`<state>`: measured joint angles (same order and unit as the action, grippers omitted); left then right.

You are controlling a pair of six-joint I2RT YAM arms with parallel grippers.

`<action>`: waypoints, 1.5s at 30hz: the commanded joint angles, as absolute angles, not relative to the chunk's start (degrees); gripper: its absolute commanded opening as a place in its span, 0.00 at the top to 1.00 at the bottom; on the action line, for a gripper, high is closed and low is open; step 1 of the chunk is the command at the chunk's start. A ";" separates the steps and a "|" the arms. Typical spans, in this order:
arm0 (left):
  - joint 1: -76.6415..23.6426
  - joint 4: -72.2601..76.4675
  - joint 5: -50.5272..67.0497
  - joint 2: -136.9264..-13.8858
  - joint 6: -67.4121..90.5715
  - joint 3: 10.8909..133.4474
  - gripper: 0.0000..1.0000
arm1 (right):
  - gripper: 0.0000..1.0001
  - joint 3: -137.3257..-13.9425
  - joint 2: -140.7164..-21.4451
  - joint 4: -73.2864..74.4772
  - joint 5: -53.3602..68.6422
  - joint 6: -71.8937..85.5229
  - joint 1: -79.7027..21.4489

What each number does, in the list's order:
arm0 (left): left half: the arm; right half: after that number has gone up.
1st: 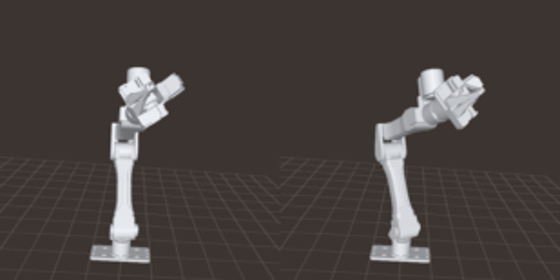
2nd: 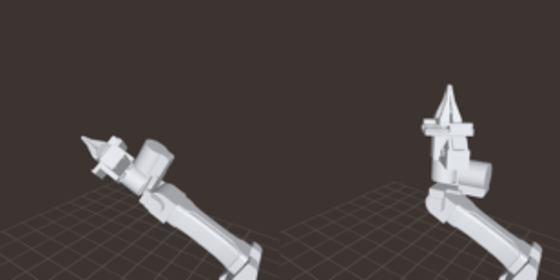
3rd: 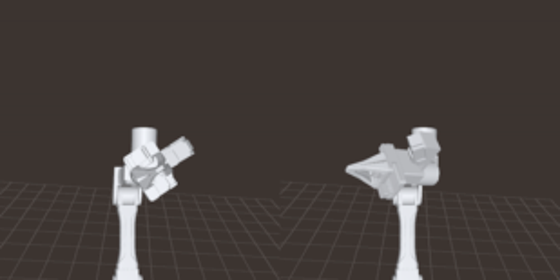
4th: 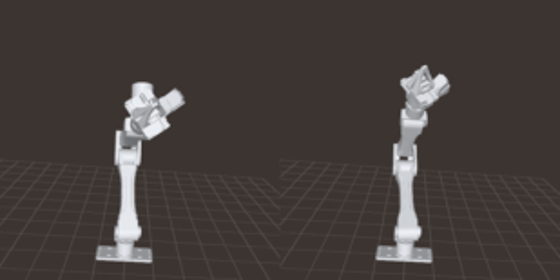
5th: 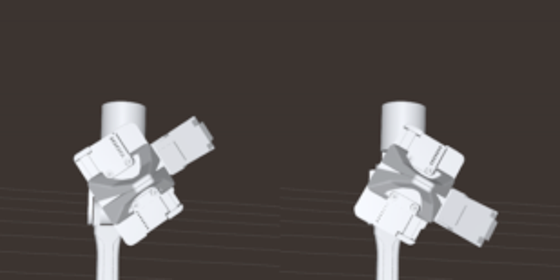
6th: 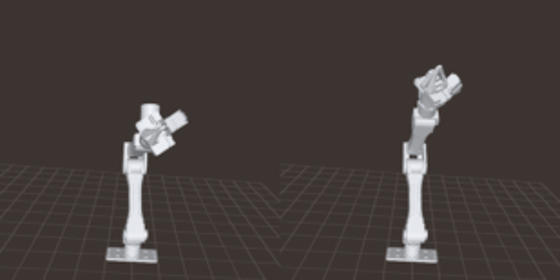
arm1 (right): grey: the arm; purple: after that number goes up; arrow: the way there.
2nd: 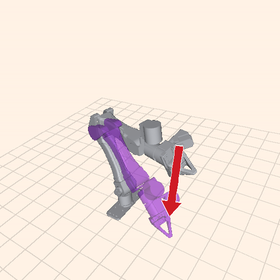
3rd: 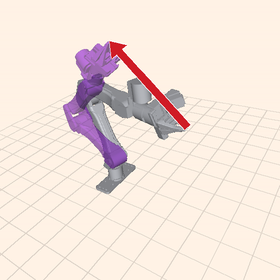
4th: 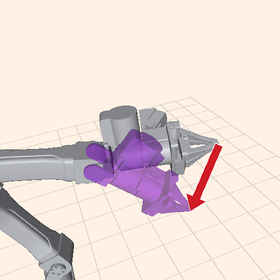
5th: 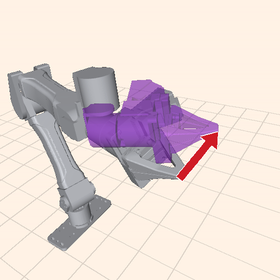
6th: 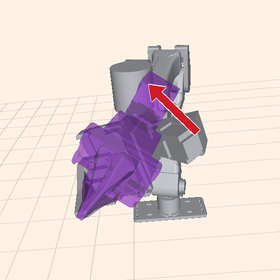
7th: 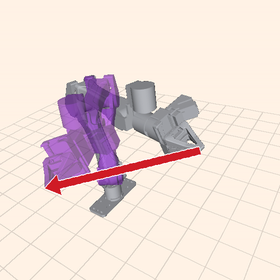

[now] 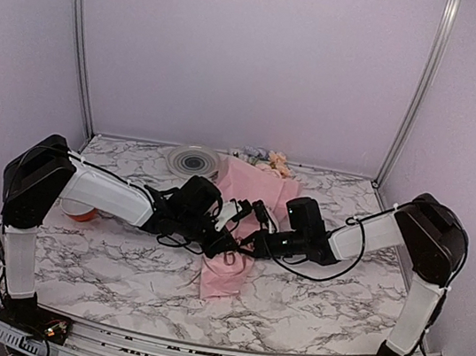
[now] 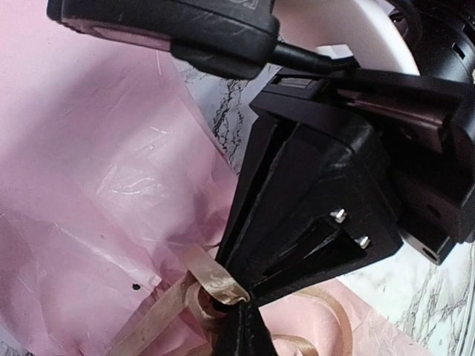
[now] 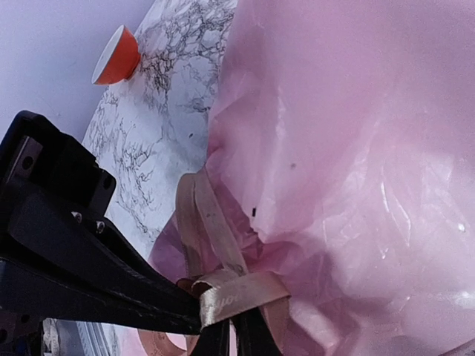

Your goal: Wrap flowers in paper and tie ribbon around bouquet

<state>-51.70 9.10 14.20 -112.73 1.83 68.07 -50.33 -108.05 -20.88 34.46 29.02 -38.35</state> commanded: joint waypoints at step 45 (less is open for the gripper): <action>-51.69 11.51 14.38 -111.41 1.14 65.80 1.00 | 1.00 -51.59 -109.04 -22.32 34.49 29.79 -38.14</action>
